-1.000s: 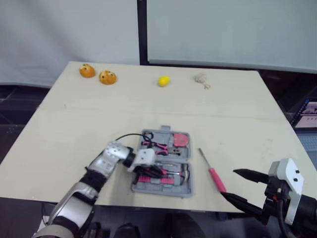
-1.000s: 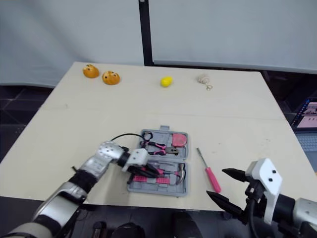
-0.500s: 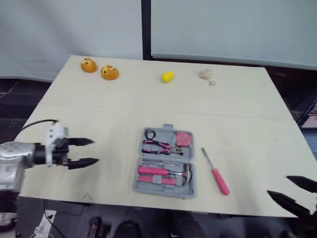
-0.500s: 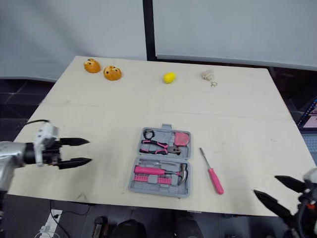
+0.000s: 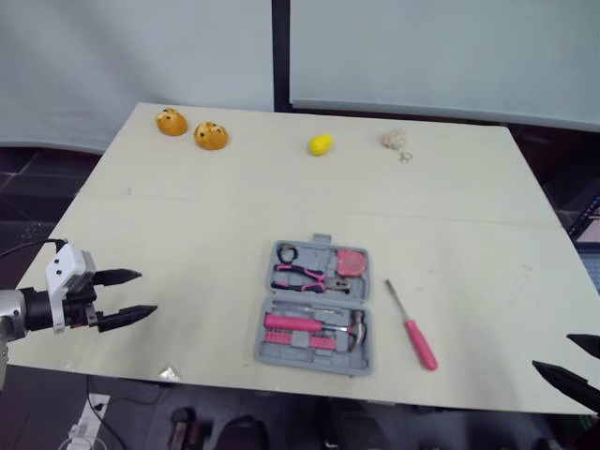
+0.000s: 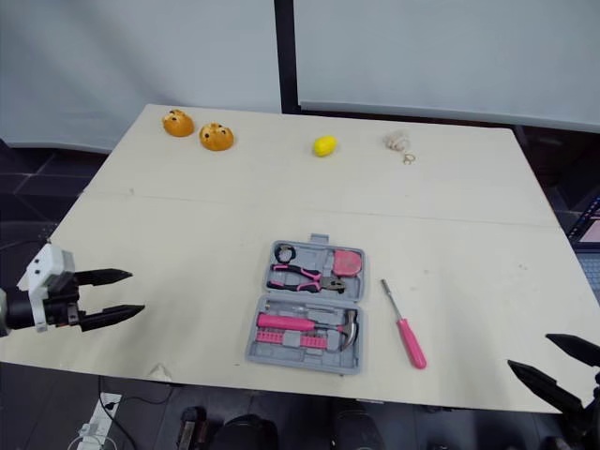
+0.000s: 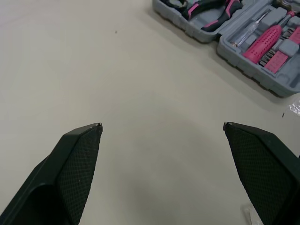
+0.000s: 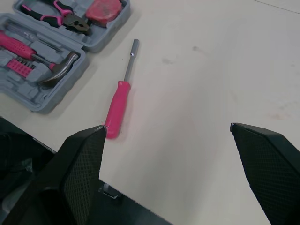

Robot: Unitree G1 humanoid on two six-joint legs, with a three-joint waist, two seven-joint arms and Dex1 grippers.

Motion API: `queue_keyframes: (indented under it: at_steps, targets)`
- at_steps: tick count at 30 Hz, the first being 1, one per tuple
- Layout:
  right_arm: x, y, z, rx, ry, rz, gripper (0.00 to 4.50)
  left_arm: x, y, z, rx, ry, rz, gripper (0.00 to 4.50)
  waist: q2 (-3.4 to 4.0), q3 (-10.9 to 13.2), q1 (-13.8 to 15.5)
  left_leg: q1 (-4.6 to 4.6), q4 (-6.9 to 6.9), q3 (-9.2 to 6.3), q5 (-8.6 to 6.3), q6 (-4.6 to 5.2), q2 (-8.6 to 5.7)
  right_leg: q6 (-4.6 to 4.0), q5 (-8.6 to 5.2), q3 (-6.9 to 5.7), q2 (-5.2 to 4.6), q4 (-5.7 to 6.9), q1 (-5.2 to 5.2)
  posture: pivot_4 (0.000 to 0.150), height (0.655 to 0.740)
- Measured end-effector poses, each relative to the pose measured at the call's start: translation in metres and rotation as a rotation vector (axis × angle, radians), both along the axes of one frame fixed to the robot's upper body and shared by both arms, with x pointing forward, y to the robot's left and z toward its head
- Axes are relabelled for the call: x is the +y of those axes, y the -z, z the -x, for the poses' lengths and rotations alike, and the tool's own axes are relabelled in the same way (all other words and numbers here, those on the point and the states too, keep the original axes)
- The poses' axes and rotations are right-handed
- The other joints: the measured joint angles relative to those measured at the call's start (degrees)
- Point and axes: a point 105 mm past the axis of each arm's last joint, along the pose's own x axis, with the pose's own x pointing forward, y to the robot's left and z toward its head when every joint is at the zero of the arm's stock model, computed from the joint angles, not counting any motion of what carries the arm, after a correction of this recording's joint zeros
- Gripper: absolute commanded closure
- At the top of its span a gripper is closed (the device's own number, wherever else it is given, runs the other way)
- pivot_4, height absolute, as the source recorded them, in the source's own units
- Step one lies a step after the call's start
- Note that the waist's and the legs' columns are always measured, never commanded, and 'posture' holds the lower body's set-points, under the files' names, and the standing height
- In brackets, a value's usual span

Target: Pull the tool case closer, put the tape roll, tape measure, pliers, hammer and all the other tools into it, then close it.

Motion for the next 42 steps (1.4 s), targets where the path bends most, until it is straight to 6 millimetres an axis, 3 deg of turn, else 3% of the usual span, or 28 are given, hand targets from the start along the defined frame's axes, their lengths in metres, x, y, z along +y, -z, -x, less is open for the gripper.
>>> queue_keyframes:
  at_steps: [8, 9, 10, 12, 15, 17, 19, 26, 30, 36, 42]
  targets:
    - [0.005, 0.009, -0.001, -0.021, 0.024, -0.015, 0.0, -0.031, 0.005, -0.007, 0.011, 0.107, 0.02, 0.06, 0.14, 0.09, -0.09, 0.08, 0.04, 0.15, 0.11, -0.09, -0.02, 0.02, 0.01, 0.03, 0.05, 0.09, -0.13, 0.15, 0.74]
    - [0.01, 0.01, 0.0, -0.015, 0.01, -0.018, 0.0, -0.033, 0.004, -0.008, 0.009, 0.116, 0.02, 0.06, 0.03, 0.12, 0.04, 0.26, 0.03, 1.03, 0.12, -0.19, 0.24, -0.19, -0.1, 0.39, 0.25, 0.25, -0.53, 0.15, 0.74]
    - [0.015, 0.011, 0.001, -0.013, -0.003, -0.019, 0.0, -0.034, 0.004, -0.009, 0.009, 0.125, 0.019, 0.06, -0.09, 0.09, 0.13, 0.59, 0.0, 2.8, 0.2, -0.41, 1.01, -1.09, -0.6, 0.55, 0.45, 0.51, -1.19, 0.15, 0.74]
    - [0.021, 0.012, 0.004, -0.013, -0.012, -0.02, 0.0, -0.039, 0.003, -0.011, 0.011, 0.154, 0.018, 0.06, -0.63, 0.18, 0.01, 1.24, -0.02, 5.52, 0.09, -0.88, 1.66, -1.27, -0.7, 1.61, 0.62, 1.16, -1.53, 0.15, 0.74]
    - [0.026, 0.017, 0.009, -0.006, 0.005, -0.026, 0.0, -0.055, -0.007, -0.014, -0.015, 0.235, 0.007, 0.06, -0.35, 0.39, -1.58, 1.13, -0.02, 1.72, -0.13, -0.99, 0.52, -1.15, -0.61, 1.82, 0.89, 0.95, -0.76, 0.15, 0.74]
    - [0.032, 0.017, 0.009, -0.015, 0.002, -0.017, 0.0, -0.06, -0.011, -0.014, -0.017, 0.269, 0.008, 0.06, -0.37, 0.41, -2.61, 1.2, -0.04, 1.65, -0.18, -0.87, 0.51, -0.92, -0.48, 1.72, 0.92, 0.95, -0.47, 0.15, 0.74]
    - [0.041, 0.016, 0.009, -0.028, -0.005, -0.015, 0.0, -0.068, -0.012, -0.01, 0.0, 0.328, 0.007, 0.06, -0.38, 0.42, -3.23, 1.28, -0.05, 1.5, -0.21, -0.84, 0.51, -0.12, -0.04, 1.58, 0.92, 0.92, -0.27, 0.15, 0.74]
    - [0.09, 0.005, -0.011, -0.115, -0.033, -0.031, 0.0, -0.115, -0.036, 0.009, 0.025, 0.611, 0.041, 0.06, -0.48, 0.45, -3.18, 1.25, 0.0, 1.29, -0.21, -0.83, 0.44, -0.14, -0.02, 1.51, 0.89, 0.86, -0.15, 0.15, 0.74]
    - [0.105, 0.02, -0.02, -0.054, -0.001, -0.074, 0.0, -0.136, -0.04, 0.015, 0.017, 0.707, 0.064, 0.06, -0.46, 0.46, -3.11, 1.23, 0.04, 1.27, -0.18, -0.77, 0.43, -0.13, -0.01, 1.51, 0.91, 0.75, -0.13, 0.15, 0.74]
    - [0.149, 0.045, -0.048, 0.006, -0.02, -0.112, 0.0, -0.166, -0.047, 0.014, -0.04, 0.818, 0.119, 0.06, -0.48, 0.46, -3.28, 1.23, 0.15, 1.26, -0.16, -0.74, 0.43, -0.02, 0.05, 1.55, 0.95, 0.71, -0.24, 0.15, 0.74]
    - [0.156, 0.066, -0.072, 0.052, 0.062, -0.074, 0.0, -0.172, -0.048, 0.014, -0.057, 0.835, 0.136, 0.06, -0.46, 0.45, -3.11, 1.17, 0.15, 1.26, -0.15, -0.72, 0.43, 0.03, 0.08, 1.52, 0.98, 0.7, -0.38, 0.15, 0.74]
